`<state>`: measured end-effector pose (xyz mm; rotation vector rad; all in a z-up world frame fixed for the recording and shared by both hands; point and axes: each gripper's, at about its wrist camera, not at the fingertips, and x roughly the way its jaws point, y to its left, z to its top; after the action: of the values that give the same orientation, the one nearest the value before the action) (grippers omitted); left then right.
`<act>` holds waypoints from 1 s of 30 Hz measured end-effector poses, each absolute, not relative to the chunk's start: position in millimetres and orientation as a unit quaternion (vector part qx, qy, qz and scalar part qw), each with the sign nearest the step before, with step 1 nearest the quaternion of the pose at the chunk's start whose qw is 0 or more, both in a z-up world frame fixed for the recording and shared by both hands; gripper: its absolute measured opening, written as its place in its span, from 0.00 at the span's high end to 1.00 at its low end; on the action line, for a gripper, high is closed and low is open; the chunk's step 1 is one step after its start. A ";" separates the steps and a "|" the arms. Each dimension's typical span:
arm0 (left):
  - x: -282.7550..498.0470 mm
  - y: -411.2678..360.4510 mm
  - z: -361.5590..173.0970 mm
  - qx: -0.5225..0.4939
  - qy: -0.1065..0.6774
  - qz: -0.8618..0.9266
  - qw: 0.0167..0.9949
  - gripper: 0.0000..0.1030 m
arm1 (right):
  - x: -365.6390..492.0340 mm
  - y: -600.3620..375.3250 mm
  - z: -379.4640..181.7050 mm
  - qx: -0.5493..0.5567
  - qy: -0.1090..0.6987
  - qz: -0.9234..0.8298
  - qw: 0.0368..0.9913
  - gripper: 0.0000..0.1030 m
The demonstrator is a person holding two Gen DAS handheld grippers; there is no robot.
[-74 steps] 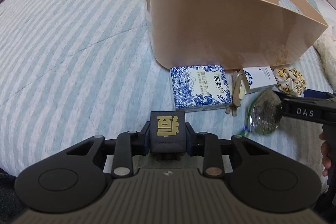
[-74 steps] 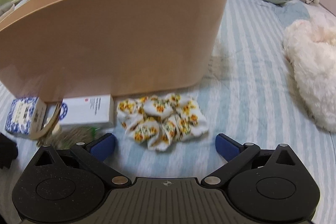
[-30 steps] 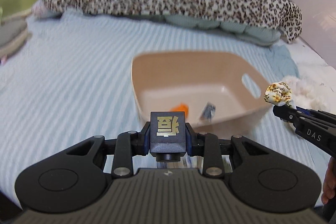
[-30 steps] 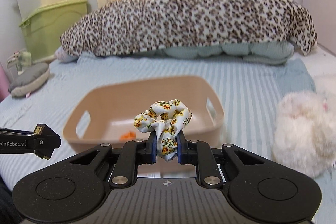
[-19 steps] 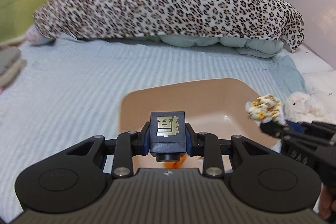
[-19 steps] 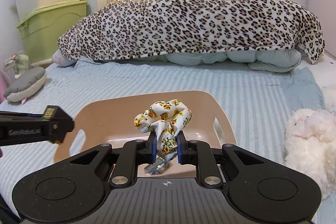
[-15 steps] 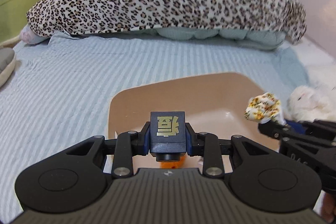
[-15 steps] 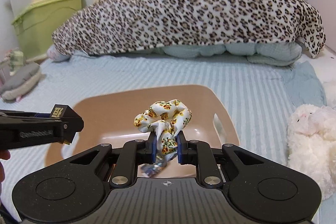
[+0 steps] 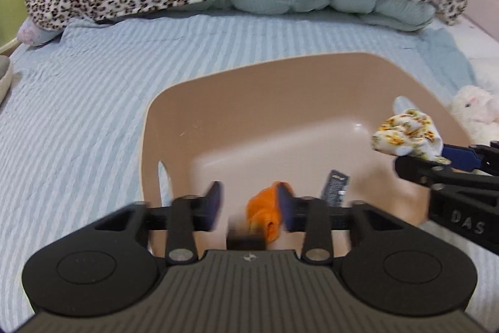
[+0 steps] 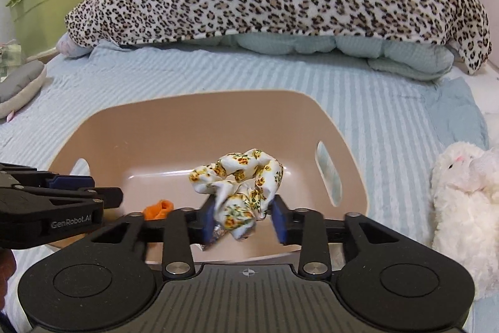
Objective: Organize objects
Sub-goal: 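Carry both items over the basket and open both tools to release them, then move both tools back toward the blue box and green herb bag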
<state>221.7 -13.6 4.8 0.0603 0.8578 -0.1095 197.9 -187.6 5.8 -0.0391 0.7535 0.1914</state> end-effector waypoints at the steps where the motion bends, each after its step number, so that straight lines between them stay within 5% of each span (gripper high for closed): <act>1: 218.1 -12.9 9.8 0.031 0.409 -0.048 0.911 0.29 | 193.5 -187.9 9.6 -0.020 0.361 0.093 0.927 0.38; 6: 194.9 -8.2 33.3 0.047 0.381 -0.044 0.922 0.23 | 169.7 -188.3 25.9 -0.021 0.343 0.100 0.934 0.08; 8: 185.0 -3.9 38.7 0.048 0.379 -0.043 0.923 0.13 | 158.5 -189.2 31.0 -0.023 0.335 0.099 0.937 0.00; 30: 132.2 41.0 -21.1 0.032 0.471 -0.037 0.881 0.09 | 102.5 -183.4 -33.0 -0.043 0.452 0.085 0.887 0.00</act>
<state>132.2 41.0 -21.1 0.0663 0.9803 -0.0764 102.5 -183.4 -33.0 -0.0886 0.9391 0.1758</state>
